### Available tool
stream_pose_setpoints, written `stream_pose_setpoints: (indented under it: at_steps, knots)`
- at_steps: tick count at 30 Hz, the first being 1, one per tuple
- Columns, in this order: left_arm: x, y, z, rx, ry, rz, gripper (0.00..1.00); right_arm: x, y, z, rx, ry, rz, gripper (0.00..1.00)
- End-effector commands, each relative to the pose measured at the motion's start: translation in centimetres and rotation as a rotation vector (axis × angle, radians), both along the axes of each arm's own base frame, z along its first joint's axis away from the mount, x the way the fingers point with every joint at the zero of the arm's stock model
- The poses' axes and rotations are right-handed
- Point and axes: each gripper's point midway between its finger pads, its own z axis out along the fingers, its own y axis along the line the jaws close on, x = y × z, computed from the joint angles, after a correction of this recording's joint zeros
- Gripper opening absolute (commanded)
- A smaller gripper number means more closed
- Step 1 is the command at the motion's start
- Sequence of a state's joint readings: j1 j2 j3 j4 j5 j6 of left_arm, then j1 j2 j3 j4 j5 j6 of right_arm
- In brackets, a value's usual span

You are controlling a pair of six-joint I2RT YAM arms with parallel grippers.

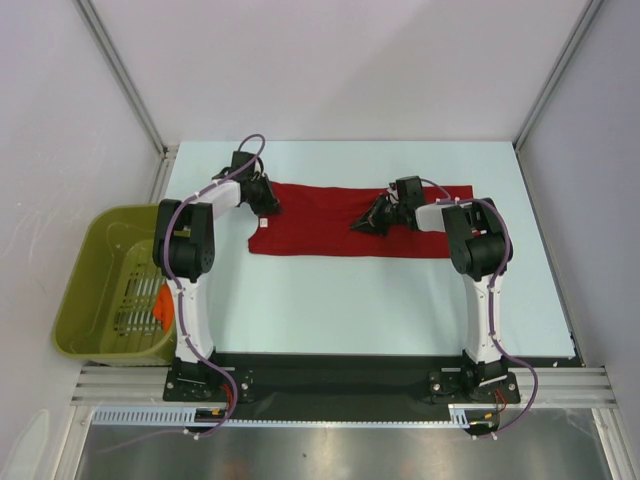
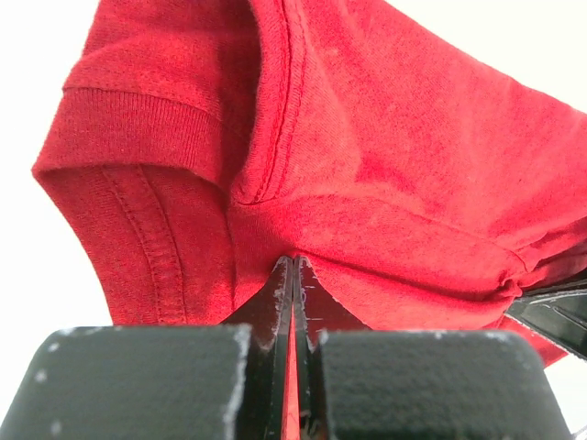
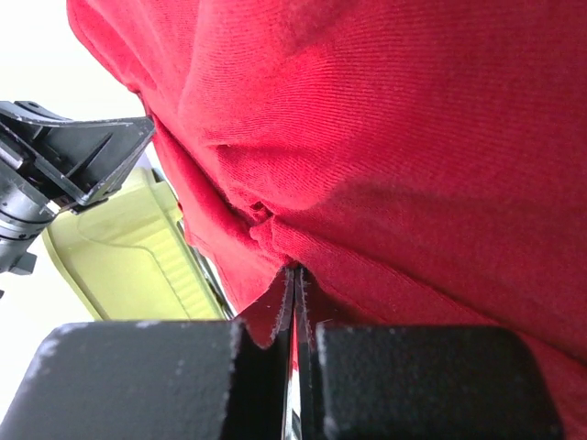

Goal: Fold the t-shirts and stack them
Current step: Fold the tshirt

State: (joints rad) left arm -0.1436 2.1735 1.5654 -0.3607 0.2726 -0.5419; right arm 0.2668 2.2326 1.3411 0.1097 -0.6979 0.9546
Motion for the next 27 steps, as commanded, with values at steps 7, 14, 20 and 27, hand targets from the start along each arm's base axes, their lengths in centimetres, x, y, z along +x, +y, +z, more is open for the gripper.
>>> stream_pose_setpoints:
  at_steps: [7, 14, 20, 27]
  knots:
    - [-0.1, 0.6, 5.7, 0.022, -0.093, 0.003, 0.44, 1.3, -1.1, 4.5, -0.043, -0.076, 0.041, 0.31]
    - [-4.3, 0.9, 12.8, 0.176, -0.206, -0.037, 0.69, -2.2, -10.7, 9.1, -0.333, -0.072, 0.065, 0.51]
    - [-11.7, -2.9, 14.2, 0.172, -0.267, -0.092, 0.8, -5.9, -22.7, 11.0, -0.47, -0.101, -0.133, 0.61]
    - [-17.1, -1.3, 10.7, 0.063, -0.23, 0.2, 0.77, -11.5, -30.0, 7.3, -0.4, 0.029, -0.501, 0.64]
